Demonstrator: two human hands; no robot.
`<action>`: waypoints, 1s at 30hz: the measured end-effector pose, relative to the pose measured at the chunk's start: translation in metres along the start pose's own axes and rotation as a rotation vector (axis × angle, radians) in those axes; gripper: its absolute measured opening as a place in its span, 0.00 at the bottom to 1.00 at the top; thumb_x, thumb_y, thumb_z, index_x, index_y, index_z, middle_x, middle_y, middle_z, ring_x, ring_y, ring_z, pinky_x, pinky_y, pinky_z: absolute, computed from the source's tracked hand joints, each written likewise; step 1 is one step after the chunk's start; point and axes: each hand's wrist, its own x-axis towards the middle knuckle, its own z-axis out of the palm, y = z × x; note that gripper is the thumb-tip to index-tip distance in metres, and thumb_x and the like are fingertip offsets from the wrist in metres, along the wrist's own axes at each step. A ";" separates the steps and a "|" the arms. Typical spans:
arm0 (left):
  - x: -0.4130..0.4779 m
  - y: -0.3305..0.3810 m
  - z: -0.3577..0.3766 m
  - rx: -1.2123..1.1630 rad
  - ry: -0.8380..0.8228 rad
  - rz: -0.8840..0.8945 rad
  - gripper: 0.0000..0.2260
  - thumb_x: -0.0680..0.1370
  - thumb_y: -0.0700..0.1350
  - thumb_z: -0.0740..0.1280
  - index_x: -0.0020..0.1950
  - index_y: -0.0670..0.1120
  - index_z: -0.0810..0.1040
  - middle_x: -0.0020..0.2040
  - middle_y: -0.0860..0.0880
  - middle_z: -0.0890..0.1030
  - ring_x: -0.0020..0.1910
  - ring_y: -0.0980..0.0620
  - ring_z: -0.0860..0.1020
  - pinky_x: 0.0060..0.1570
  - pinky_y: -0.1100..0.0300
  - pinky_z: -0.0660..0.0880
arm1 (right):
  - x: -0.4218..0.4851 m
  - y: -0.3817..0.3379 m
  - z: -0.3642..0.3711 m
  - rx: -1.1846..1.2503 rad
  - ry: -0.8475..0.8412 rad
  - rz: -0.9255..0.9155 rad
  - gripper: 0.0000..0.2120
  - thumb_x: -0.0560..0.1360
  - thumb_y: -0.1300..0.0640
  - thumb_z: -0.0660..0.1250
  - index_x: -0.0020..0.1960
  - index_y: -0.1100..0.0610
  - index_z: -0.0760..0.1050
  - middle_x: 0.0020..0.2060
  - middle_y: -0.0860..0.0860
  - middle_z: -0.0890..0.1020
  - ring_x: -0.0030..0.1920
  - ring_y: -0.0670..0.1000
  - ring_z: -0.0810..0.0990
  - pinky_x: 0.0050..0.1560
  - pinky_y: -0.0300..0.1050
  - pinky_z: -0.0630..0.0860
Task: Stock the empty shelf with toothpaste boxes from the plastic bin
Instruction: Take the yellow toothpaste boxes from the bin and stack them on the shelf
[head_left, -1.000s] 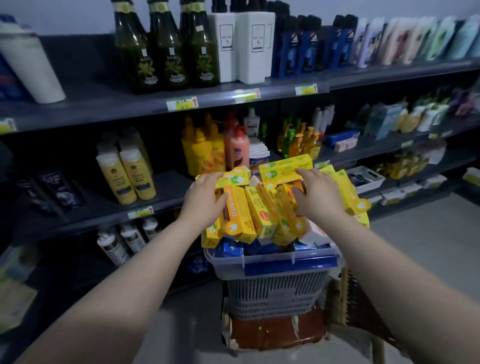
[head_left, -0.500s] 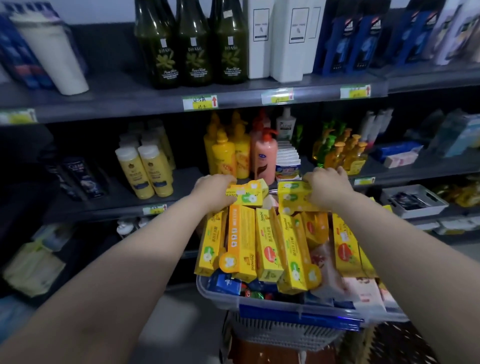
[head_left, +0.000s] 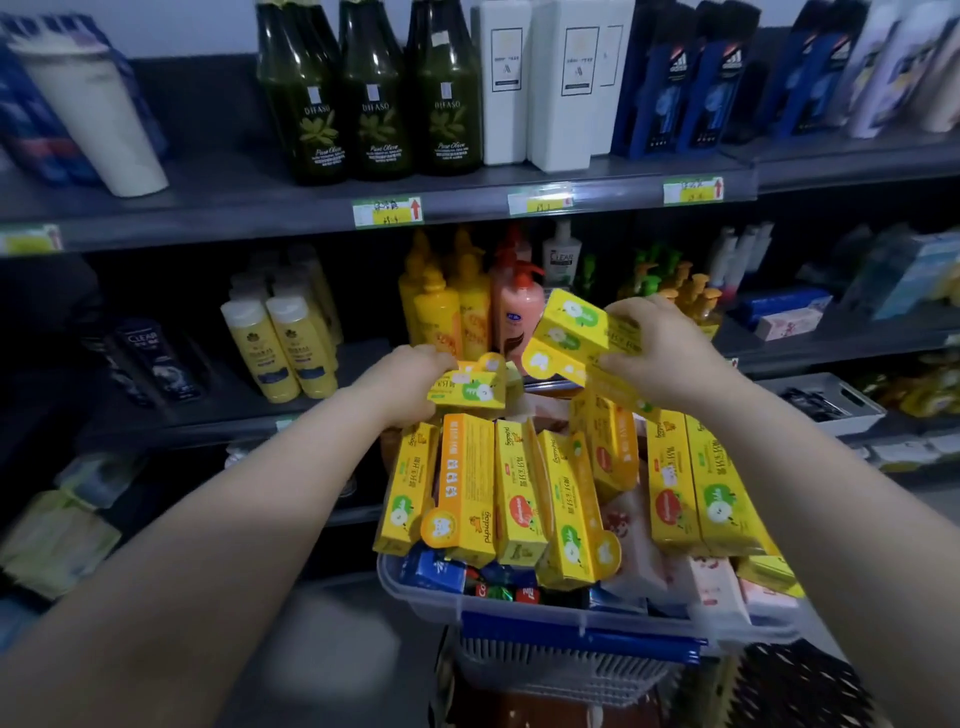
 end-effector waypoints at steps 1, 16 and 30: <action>-0.004 -0.004 -0.006 -0.004 0.032 -0.009 0.23 0.72 0.47 0.69 0.66 0.51 0.70 0.56 0.47 0.74 0.56 0.45 0.73 0.53 0.53 0.72 | -0.001 -0.005 -0.003 0.036 0.018 0.009 0.26 0.72 0.56 0.71 0.68 0.54 0.68 0.59 0.52 0.71 0.57 0.54 0.73 0.53 0.48 0.72; -0.227 -0.062 -0.029 -0.232 0.408 -0.453 0.25 0.67 0.46 0.73 0.61 0.45 0.69 0.55 0.47 0.70 0.50 0.47 0.72 0.46 0.55 0.70 | -0.034 -0.155 0.074 1.000 -0.315 0.073 0.42 0.71 0.60 0.74 0.75 0.47 0.53 0.48 0.54 0.79 0.43 0.53 0.81 0.43 0.52 0.80; -0.592 -0.064 -0.026 -0.052 0.533 -1.026 0.44 0.69 0.52 0.72 0.78 0.52 0.50 0.60 0.47 0.66 0.56 0.48 0.70 0.56 0.54 0.70 | -0.235 -0.413 0.159 1.218 -0.867 -0.056 0.19 0.74 0.62 0.67 0.61 0.54 0.63 0.47 0.56 0.78 0.35 0.52 0.79 0.35 0.46 0.77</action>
